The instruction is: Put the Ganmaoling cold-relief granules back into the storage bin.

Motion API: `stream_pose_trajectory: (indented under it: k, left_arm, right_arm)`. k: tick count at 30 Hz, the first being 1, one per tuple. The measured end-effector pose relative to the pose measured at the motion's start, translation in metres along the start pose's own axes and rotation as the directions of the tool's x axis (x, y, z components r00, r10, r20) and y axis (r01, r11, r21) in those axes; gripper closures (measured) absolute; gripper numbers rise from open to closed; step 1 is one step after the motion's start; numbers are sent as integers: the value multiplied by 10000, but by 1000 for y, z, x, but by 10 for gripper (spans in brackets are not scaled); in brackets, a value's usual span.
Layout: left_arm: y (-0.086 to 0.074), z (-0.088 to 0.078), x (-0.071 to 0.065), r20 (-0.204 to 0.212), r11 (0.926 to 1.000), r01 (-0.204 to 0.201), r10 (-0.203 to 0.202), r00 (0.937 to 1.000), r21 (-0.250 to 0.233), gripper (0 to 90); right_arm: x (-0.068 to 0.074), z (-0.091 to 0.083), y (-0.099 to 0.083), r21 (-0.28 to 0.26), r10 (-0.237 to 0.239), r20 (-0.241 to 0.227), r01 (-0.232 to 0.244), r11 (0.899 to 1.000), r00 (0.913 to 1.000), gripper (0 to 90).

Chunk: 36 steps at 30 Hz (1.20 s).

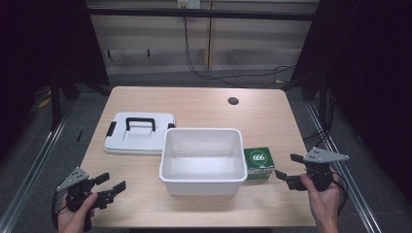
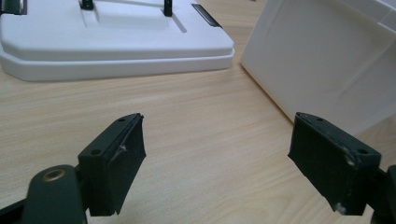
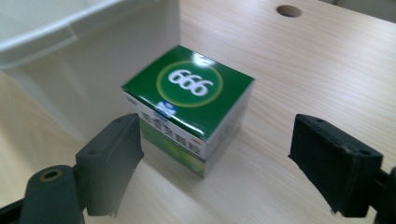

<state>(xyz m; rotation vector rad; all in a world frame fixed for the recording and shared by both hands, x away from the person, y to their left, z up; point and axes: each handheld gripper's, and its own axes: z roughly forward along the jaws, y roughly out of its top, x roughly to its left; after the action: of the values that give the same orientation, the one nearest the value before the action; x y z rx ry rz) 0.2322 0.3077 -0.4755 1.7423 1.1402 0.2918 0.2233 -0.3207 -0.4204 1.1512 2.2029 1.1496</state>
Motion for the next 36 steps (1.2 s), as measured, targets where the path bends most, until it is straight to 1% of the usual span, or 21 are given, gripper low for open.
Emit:
stream_pose_trajectory:
  k: [1, 5, 6, 7, 9, 11, 15, 18, 19, 20, 22, 23, 27, 28, 29, 30, 31, 32, 33, 34, 36]
  left_arm:
    - [0, 0, 0, -10, 10000, 17, -17, 10000, 9, 178]
    - [0, 0, 0, -4, 10000, 16, -16, 10000, 5, 178]
    - [0, 0, 0, 3, 10000, 15, -15, 10000, 6, 178]
    - [0, 0, 0, 2, 10000, 17, -17, 10000, 8, 178]
    - [0, 0, 0, 7, 10000, 21, -21, 10000, 3, 178]
    - [0, 0, 0, 18, 10000, 16, -16, 10000, 0, 178]
    - [0, 1, 0, 35, 10000, 48, -48, 10000, 2, 178]
    - [0, 0, 0, 32, 10000, 5, -5, 10000, -8, 178]
    - [0, 0, 0, 43, 10000, 26, -26, 10000, 0, 178]
    - [0, 0, 0, 43, 10000, 26, -26, 10000, 0, 178]
    - [0, 0, 0, 49, 10000, 43, -43, 10000, 6, 178]
    - [0, 0, 0, 55, 10000, 36, -36, 10000, 5, 178]
    - [1, 1, 0, 77, 10000, -22, 22, 10000, 1, 178]
    - [1, 1, 0, 70, 10000, -38, 38, 10000, 5, 178]
    - [1, 1, -1, 62, 10000, -32, 32, 10000, 6, 178]
    - [1, 1, 0, 58, 10000, -45, 45, 10000, 1, 178]
    - [1, 1, 0, 61, 10000, -30, 30, 10000, 0, 178]
    - [0, 1, 0, 69, 10000, -14, 14, 10000, 4, 178]
    - [0, 1, 0, 72, 10000, -5, 5, 10000, 0, 178]
    - [1, 1, 0, 80, 10000, -13, 13, 10000, 3, 178]
    - [1, 1, 0, 75, 10000, -27, 27, 10000, 5, 178]
  right_arm:
    - [-2, -1, 1, -125, 34, -253, -37, 9999, 9997, 158]
    - [-4, -3, 11, 103, -183, -435, 188, 9998, 9989, 156]
    - [-4, -3, 13, 260, -180, -535, 194, 9995, 9984, 157]
    - [-4, -3, 16, 409, -302, -674, 331, 9986, 9973, 162]
    - [-4, -2, 19, 540, -387, -553, 417, 9977, 9977, 158]
    - [-4, -1, 24, 865, -595, -799, 664, 9940, 9950, 132]
    - [-4, 4, 34, 1233, -921, -825, 1019, 9871, 9923, 134]
    - [-5, 9, 40, 1300, -1170, -872, 1277, 9832, 9893, 131]
    - [-6, 13, 44, 1391, -1372, -875, 1485, 9791, 9867, 126]
    - [-6, 13, 44, 1391, -1372, -875, 1485, 9791, 9867, 126]
    - [-6, 15, 47, 1525, -1552, -786, 1657, 9743, 9848, 125]
    - [-7, 17, 49, 1567, -1600, -932, 1732, 9723, 9827, 124]
    - [-8, 21, 56, 1660, -1697, -1198, 1882, 9680, 9782, 123]
    - [-8, 22, 58, 1673, -1797, -1266, 1996, 9655, 9755, 123]
    - [-6, 25, 61, 1849, -1946, -1406, 2189, 9581, 9707, 123]
    - [-5, 27, 63, 1886, -2078, -1458, 2334, 9539, 9672, 123]
    - [-5, 27, 63, 1886, -2078, -1458, 2334, 9539, 9672, 123]
    - [-4, 28, 65, 1984, -2131, -1543, 2416, 9499, 9648, 123]
    - [-3, 32, 69, 2087, -2286, -1762, 2633, 9419, 9574, 122]
    - [-3, 32, 69, 2087, -2286, -1762, 2633, 9419, 9574, 122]
    - [-3, 36, 72, 2315, -2452, -1853, 2848, 9302, 9516, 122]
